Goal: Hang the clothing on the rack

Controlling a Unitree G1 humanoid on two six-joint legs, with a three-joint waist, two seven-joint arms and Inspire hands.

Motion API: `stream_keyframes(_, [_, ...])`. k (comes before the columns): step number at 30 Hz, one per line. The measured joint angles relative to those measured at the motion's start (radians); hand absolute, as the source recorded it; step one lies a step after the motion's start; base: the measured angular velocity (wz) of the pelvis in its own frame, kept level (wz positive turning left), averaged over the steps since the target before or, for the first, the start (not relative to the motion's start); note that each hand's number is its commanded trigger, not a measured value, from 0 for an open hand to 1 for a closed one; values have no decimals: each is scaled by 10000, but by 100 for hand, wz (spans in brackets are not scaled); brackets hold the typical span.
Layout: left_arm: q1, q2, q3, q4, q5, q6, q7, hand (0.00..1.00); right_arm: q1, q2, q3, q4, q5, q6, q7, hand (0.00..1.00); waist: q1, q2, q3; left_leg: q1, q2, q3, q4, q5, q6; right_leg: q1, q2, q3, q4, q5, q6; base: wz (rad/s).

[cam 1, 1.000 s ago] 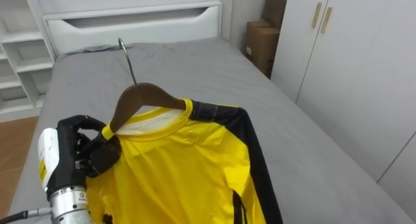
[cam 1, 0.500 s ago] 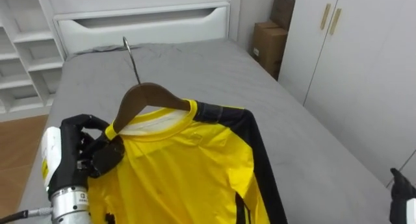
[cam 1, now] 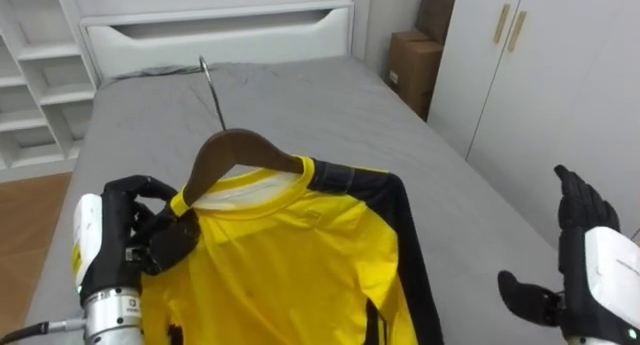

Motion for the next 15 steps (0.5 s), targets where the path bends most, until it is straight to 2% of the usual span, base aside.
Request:
stream_keyframes(4, [-1, -17, -20, -310, -8, -9, -1, 100, -79, -122, 290, -13, -15, 0, 134, 0, 132, 7, -2, 30, 18, -1, 23, 8, -11, 39, 32, 36, -31, 11, -17, -5])
stream_keyframes(12, [0, -66, -218, -336, 317, -12, -3, 100, -99, -121, 1083, -466, -125, -39, 360, 0, 309, 19, 8, 31, 14, 4, 19, 10, -12, 41, 31, 48, -40, 4, -6, 0])
stream_keyframes(15, [0, -77, -297, -369, 410, -13, -2, 100, -100, -125, 1289, -686, -225, -121, 527, 0, 423, 66, 38, 26, 14, -10, 20, 10, -11, 41, 28, 42, -42, 2, -3, 0])
